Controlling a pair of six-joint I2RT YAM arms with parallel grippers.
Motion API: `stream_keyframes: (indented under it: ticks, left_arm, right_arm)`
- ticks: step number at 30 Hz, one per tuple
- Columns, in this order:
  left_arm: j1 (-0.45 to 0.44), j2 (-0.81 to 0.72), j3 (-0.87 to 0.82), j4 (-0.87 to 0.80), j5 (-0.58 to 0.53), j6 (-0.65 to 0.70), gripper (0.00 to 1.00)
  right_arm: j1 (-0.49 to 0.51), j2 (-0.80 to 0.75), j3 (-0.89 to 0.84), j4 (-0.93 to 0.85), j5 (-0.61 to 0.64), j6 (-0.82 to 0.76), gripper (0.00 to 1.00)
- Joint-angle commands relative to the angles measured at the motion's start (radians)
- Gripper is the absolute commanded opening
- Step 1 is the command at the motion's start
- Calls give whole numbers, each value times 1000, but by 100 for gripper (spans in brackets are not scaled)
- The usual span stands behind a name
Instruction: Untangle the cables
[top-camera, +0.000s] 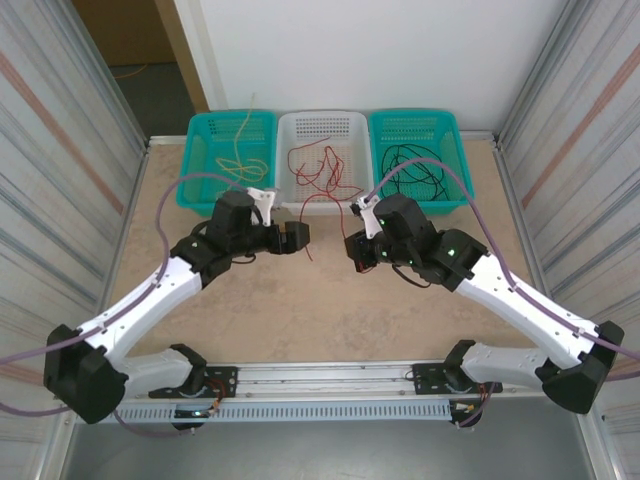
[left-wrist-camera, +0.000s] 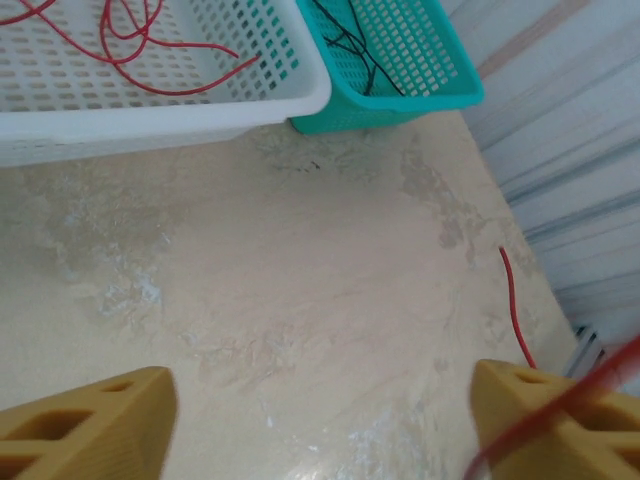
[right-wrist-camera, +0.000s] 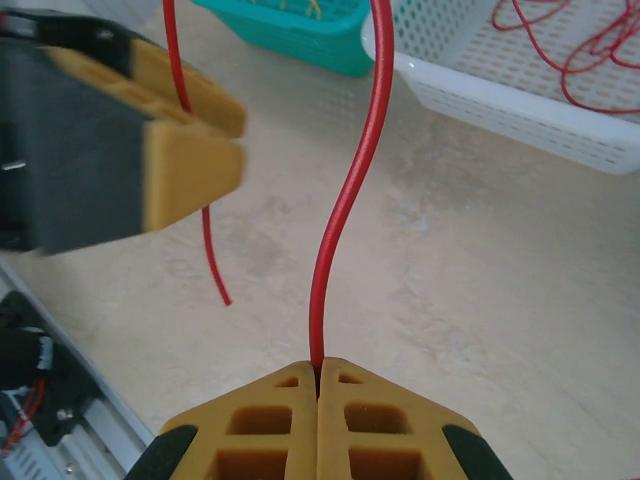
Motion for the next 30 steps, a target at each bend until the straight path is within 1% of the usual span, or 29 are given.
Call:
stream_keyframes:
  ticks: [1, 3, 5, 7, 9, 13, 16, 18, 20, 21, 22, 23, 24, 25, 27, 30]
  left_arm:
    - [25, 8, 15, 103, 98, -52, 63]
    - [25, 11, 14, 120, 116, -58, 51]
    - [25, 13, 14, 128, 141, -58, 34]
    - [25, 7, 14, 118, 148, -55, 14]
    - [25, -6, 14, 89, 140, -54, 0]
    - [24, -49, 8, 19, 114, -34, 0]
    - [22, -78, 24, -64, 92, -6, 0]
    - [22, -94, 39, -118, 84, 18, 0]
    - [22, -114, 42, -153, 80, 29, 0]
    - [22, -125, 40, -164, 78, 31, 0]
    - [22, -136, 37, -174, 79, 30, 0]
    - [21, -146, 35, -181, 79, 28, 0]
    - [21, -156, 32, -187, 78, 23, 0]
    - [22, -164, 29, -191, 81, 16, 0]
    - [21, -172, 33, -203, 88, 9, 0]
    - [22, -177, 50, -231, 99, 2, 0]
  right_arm:
    - [7, -25, -5, 53, -63, 33, 0]
    - [7, -25, -12, 63, -69, 35, 0]
    - [7, -24, -16, 68, -66, 38, 0]
    - [6, -22, -22, 71, -47, 40, 0]
    - [4, -19, -27, 70, -22, 41, 0]
    - [-4, -8, -37, 75, -14, 44, 0]
    - [-5, 1, -47, 80, 9, 52, 0]
    - [-9, 5, -50, 82, 23, 58, 4]
    - [-14, 9, -53, 82, 35, 64, 20]
    - [-15, 10, -56, 83, 45, 69, 35]
    - [-16, 11, -59, 85, 52, 71, 45]
    - [-16, 10, -62, 89, 52, 72, 49]
    - [-15, 9, -71, 100, 47, 72, 64]
    - [-15, 8, -80, 116, 34, 72, 72]
    - [-19, 10, -99, 151, 5, 76, 77]
    - [-24, 28, -118, 209, -60, 93, 78]
